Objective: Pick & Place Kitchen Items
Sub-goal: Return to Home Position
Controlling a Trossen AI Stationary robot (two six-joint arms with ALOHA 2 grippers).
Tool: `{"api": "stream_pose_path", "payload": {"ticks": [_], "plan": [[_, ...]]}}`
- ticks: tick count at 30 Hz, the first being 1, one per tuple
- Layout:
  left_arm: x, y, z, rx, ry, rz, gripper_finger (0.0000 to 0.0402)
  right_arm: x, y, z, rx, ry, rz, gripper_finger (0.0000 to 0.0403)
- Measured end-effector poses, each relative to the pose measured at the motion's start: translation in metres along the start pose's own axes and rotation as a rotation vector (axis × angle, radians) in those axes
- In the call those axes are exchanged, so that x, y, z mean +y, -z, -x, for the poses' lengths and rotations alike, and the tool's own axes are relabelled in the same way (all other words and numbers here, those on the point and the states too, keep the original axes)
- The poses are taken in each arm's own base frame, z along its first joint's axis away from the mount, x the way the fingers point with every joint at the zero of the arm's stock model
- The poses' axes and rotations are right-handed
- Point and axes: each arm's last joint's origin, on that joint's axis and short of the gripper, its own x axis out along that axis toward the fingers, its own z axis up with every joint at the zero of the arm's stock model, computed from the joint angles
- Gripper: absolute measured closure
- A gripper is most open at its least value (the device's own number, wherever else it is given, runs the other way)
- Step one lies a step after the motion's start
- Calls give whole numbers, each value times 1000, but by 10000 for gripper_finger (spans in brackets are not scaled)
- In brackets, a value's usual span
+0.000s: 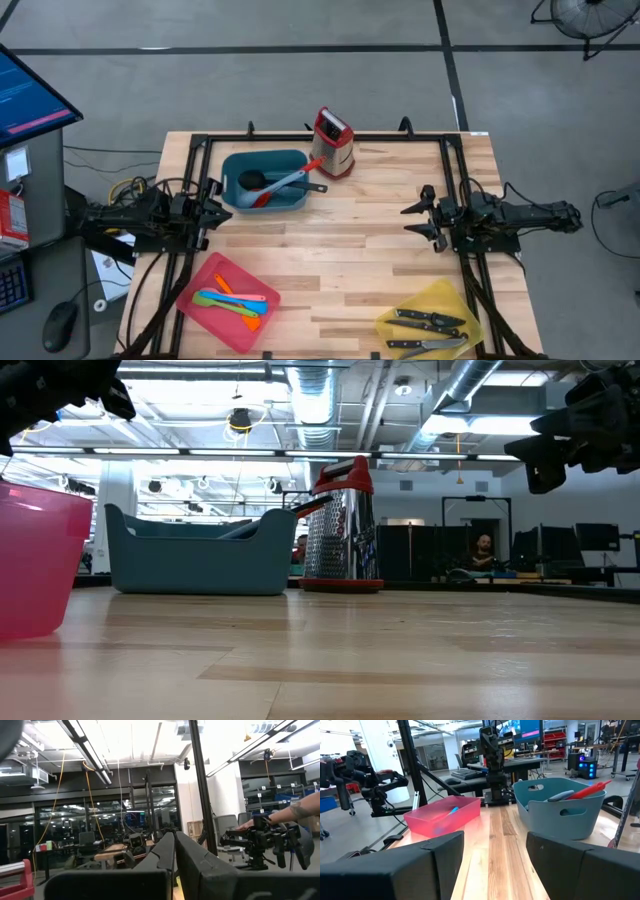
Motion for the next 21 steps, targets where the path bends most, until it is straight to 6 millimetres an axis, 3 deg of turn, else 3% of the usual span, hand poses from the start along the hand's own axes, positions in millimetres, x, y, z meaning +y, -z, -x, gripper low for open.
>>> {"api": "stream_pose_path", "payload": {"ticks": [8,21], "plan": [[0,0,0,0,0,0,399,0,-7,0,-72,0,0,188],[0,-1,0,-8,-1,-1,399,-1,2,-3,27,12,1,188]]}}
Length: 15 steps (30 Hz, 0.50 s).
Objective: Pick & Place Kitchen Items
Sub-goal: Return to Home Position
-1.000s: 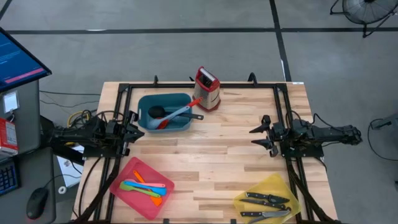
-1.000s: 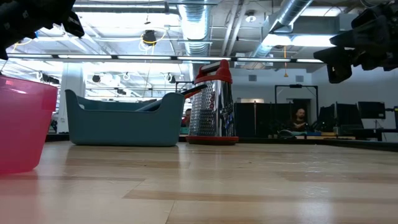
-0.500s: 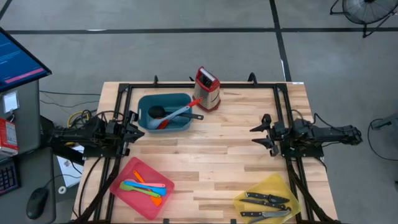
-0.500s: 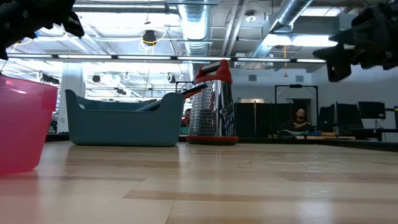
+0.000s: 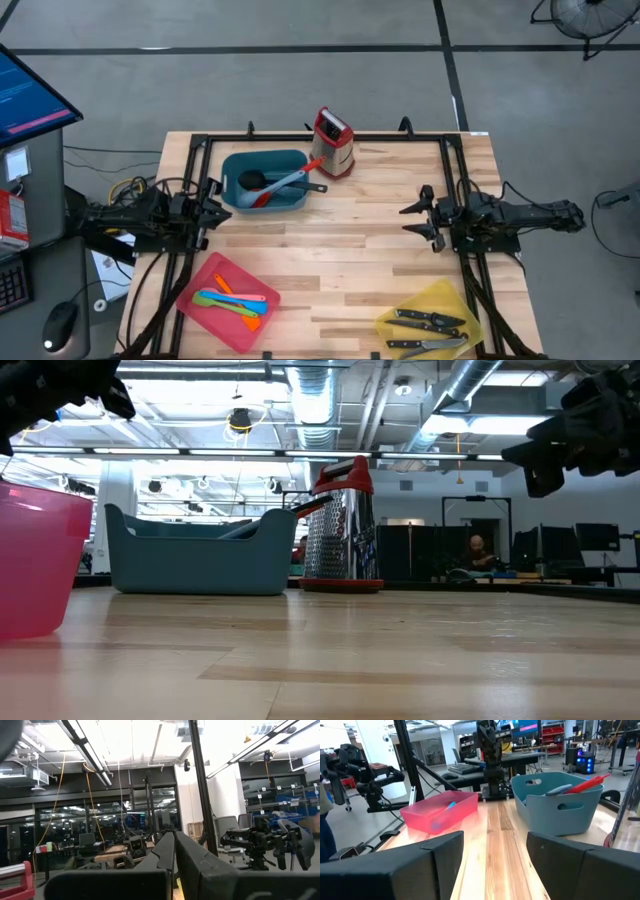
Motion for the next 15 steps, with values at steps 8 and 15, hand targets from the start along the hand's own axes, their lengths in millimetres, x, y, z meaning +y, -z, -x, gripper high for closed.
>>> {"api": "stream_pose_path", "payload": {"ticks": [8,15], "plan": [[1,-1,0,-12,-5,-4,399,0,0,0,-2,0,0,190],[1,-1,0,-9,-5,-4,399,0,0,0,-3,0,0,189]]}}
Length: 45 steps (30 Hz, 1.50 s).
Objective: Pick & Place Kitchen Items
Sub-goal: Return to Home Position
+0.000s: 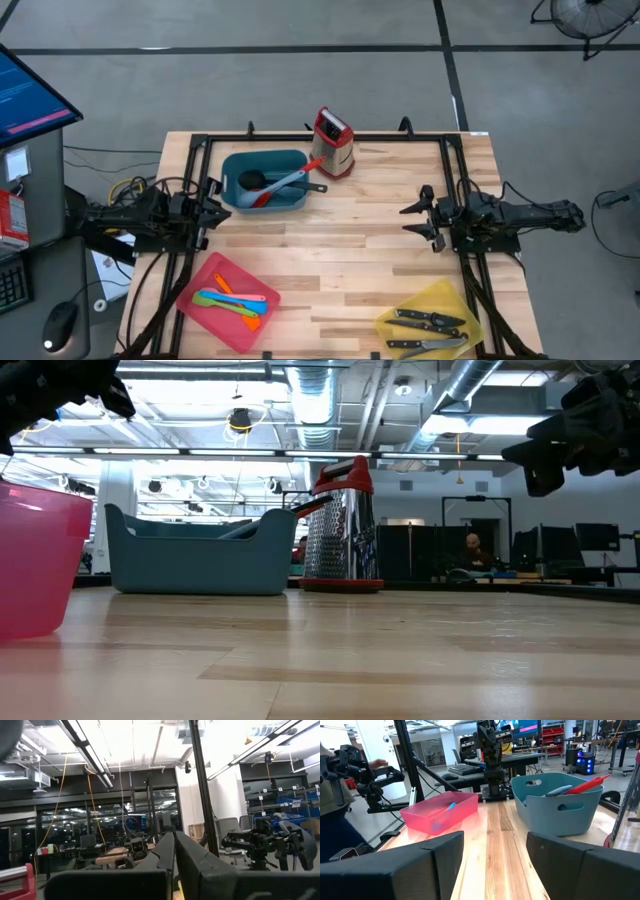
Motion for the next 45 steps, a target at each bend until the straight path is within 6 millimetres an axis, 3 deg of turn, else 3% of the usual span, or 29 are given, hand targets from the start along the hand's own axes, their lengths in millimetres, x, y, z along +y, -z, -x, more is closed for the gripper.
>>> {"api": "stream_pose_path", "payload": {"ticks": [45], "plan": [[1,-7,1,-70,-7,-10,399,0,2,0,20,2,0,191]]}}
